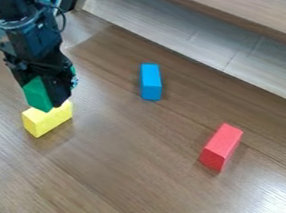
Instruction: Put the green arch to the yellow arch
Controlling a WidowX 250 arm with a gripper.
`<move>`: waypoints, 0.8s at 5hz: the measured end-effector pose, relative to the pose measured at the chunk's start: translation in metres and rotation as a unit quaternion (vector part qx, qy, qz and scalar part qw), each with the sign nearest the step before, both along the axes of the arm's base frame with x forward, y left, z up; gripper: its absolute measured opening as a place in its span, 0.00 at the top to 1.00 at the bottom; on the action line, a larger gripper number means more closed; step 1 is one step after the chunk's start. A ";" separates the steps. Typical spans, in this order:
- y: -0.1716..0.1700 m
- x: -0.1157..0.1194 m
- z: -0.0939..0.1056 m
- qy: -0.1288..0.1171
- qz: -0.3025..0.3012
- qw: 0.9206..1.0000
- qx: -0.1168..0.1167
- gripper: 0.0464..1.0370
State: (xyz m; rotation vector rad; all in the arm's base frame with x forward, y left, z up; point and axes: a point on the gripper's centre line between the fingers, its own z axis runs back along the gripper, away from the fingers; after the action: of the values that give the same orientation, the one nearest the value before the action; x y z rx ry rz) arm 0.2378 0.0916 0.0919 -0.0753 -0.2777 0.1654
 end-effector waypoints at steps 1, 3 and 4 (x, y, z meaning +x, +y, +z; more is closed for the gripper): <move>0.006 -0.002 -0.005 0.009 0.003 1.000 0.006 0.44; 0.012 -0.003 -0.008 0.011 0.007 1.000 0.014 0.44; 0.015 -0.003 -0.011 0.015 0.009 1.000 0.018 0.44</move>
State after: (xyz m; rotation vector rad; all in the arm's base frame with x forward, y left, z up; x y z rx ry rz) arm 0.2346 0.1066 0.0814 -0.0343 -0.2516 0.1783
